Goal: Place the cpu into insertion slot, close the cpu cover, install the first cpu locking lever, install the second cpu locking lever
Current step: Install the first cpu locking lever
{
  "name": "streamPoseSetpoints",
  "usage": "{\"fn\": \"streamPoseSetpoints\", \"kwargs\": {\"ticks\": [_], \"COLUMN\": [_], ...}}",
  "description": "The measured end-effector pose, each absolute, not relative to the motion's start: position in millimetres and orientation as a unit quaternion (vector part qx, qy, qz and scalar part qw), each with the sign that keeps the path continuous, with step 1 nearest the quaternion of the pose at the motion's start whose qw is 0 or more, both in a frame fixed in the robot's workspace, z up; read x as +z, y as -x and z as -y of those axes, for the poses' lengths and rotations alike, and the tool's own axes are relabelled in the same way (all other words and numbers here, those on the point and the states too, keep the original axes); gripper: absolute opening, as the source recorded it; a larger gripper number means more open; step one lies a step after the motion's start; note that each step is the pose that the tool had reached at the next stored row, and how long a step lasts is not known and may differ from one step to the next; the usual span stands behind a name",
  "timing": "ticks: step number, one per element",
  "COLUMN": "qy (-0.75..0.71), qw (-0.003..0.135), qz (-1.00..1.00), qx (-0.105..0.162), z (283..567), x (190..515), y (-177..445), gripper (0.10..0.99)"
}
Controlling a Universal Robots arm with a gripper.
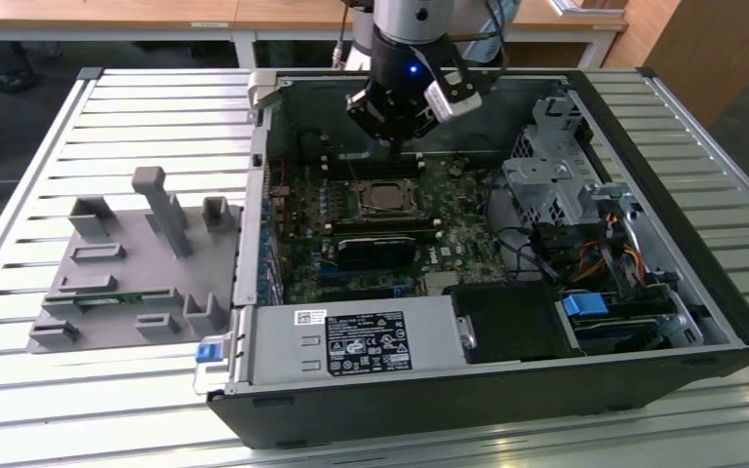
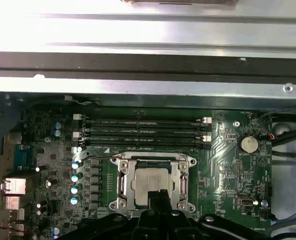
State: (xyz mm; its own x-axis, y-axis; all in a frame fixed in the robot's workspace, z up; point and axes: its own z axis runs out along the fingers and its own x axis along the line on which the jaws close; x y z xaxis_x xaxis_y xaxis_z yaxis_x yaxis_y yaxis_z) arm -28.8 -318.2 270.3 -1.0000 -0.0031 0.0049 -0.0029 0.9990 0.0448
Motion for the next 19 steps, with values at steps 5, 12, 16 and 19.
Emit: {"fn": "streamPoseSetpoints", "kwargs": {"ticks": [5, 12, 16, 19], "qy": [-0.002, -0.001, -0.001, -0.001], "qw": [0.0, -0.004, -0.005, -0.005], "qz": [1.0, 1.0, 1.0, 1.0], "qx": [-0.022, -0.022, -0.022, -0.022], "z": [318.2, 318.1, 316.8, 314.7], "x": [270.3, 269.8, 268.6, 267.1], "y": [48.3, 78.9, 89.9, 96.0], "gripper": [0.106, 0.106, 0.106, 0.106]}}
